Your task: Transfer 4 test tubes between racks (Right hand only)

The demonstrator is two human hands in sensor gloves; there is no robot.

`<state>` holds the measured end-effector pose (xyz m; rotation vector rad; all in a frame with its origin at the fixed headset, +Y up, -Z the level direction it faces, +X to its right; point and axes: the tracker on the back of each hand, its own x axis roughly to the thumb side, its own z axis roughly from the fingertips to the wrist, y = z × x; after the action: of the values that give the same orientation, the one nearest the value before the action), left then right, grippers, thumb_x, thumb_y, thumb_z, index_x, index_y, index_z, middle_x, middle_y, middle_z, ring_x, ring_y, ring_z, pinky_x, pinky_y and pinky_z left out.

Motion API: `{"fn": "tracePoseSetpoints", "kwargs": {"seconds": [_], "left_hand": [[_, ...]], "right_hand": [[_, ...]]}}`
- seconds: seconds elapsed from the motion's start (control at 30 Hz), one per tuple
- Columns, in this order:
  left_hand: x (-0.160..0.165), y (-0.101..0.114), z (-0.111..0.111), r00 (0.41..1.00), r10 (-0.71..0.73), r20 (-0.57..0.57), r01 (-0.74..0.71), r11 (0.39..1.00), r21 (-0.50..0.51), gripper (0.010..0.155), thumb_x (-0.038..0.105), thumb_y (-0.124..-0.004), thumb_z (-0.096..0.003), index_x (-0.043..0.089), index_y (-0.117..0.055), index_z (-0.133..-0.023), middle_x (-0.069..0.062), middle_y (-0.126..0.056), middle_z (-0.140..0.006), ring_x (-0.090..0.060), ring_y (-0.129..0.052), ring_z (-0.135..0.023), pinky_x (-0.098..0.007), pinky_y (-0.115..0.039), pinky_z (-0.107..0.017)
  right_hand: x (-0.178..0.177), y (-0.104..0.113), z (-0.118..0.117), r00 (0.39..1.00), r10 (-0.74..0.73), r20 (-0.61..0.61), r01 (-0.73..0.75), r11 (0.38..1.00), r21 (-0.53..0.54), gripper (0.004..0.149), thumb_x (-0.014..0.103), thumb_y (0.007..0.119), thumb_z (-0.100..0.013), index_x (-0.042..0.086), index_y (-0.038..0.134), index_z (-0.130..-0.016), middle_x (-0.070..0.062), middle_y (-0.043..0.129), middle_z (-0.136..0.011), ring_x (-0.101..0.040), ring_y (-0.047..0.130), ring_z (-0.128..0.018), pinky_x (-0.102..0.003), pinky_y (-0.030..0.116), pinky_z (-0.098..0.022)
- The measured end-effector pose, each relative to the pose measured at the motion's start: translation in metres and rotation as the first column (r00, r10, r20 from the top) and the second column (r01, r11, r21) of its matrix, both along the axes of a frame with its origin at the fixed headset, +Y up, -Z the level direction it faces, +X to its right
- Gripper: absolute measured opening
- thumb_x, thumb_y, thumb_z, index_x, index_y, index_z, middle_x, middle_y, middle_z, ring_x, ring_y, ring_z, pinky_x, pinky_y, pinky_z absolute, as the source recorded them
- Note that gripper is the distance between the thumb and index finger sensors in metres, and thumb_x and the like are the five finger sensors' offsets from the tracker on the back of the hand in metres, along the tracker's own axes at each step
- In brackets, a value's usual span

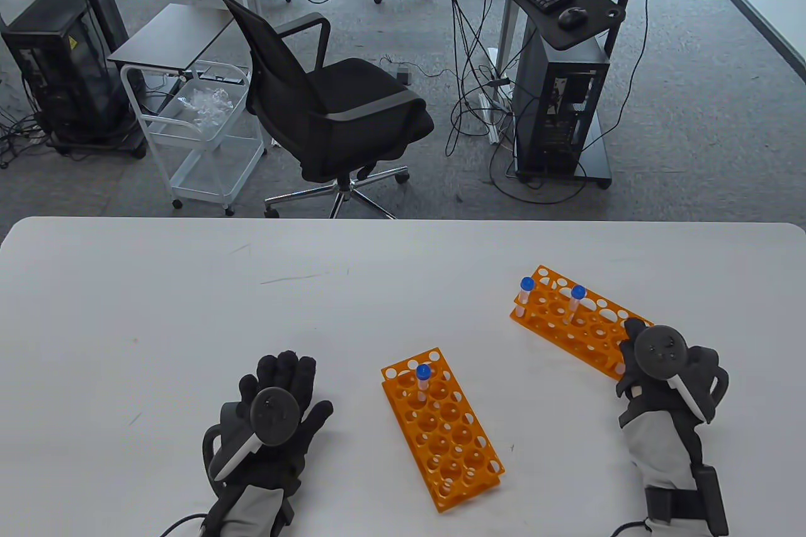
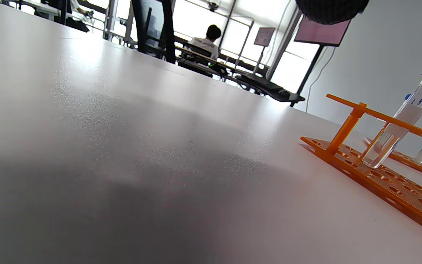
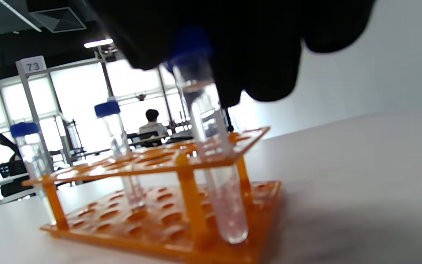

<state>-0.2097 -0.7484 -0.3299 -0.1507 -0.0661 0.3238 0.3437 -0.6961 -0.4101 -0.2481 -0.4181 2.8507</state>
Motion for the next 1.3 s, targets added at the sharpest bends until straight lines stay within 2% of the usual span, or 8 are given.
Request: {"fn": "tracePoseSetpoints", "kwargs": {"seconds": [0.4,0.77,0.93,1.03,1.3], "left_hand": [[0.001,0.000,0.000,1.000,-0.002,0.002,0.002,1.000,0.000,0.072,0.069,-0.050,-0.0587,0.050,-0.010,-0.115,0.015,-0.002,-0.123,-0.015,0.006,-0.114,-0.041,0.001,-0.083],[0.001,0.000,0.000,1.000,-0.002,0.002,0.002,1.000,-0.002,0.072,0.069,-0.050,-0.0587,0.050,-0.010,-0.115,0.015,-0.002,-0.123,-0.015,0.006,-0.114,-0.041,0.001,-0.083],[0.000,0.000,0.000,1.000,0.001,0.002,-0.001,1.000,-0.001,0.072,0.069,-0.050,-0.0588,0.050,-0.010,-0.115,0.014,-0.002,-0.123,-0.015,0.006,-0.114,-0.041,0.001,-0.083],[0.000,0.000,0.000,1.000,0.000,0.002,0.000,1.000,-0.002,0.072,0.069,-0.050,-0.0587,0.050,-0.009,-0.115,0.015,-0.002,-0.123,-0.015,0.006,-0.114,-0.041,0.001,-0.083],[0.000,0.000,0.000,1.000,0.001,0.000,-0.001,1.000,-0.003,0.072,0.069,-0.051,-0.0588,0.050,-0.009,-0.115,0.015,-0.002,-0.123,-0.015,0.006,-0.114,-0.041,0.001,-0.083]], "right_hand": [[-0.018,0.038,0.015,0.997,0.039,-0.059,-0.028,0.984,0.174,0.048,0.026,0.078,-0.048,0.011,0.078,-0.093,-0.017,0.091,-0.086,-0.043,0.086,-0.074,-0.063,0.064,-0.057],[-0.062,0.071,0.033,0.975,0.063,-0.214,0.007,0.950,0.313,0.048,0.028,0.079,-0.047,0.011,0.079,-0.092,-0.016,0.093,-0.084,-0.042,0.088,-0.072,-0.063,0.066,-0.056],[-0.091,0.080,0.042,0.940,0.052,-0.338,0.069,0.939,0.337,0.047,0.030,0.080,-0.047,0.013,0.081,-0.091,-0.014,0.095,-0.082,-0.041,0.091,-0.070,-0.061,0.068,-0.056],[-0.114,0.083,0.048,0.912,0.099,-0.398,0.052,0.935,0.352,0.047,0.030,0.080,-0.047,0.013,0.081,-0.091,-0.014,0.096,-0.081,-0.040,0.092,-0.070,-0.061,0.068,-0.055],[-0.155,0.081,0.061,0.838,0.129,-0.530,0.082,0.931,0.357,0.047,0.031,0.080,-0.047,0.013,0.082,-0.091,-0.013,0.096,-0.081,-0.039,0.092,-0.070,-0.060,0.069,-0.055]]}}
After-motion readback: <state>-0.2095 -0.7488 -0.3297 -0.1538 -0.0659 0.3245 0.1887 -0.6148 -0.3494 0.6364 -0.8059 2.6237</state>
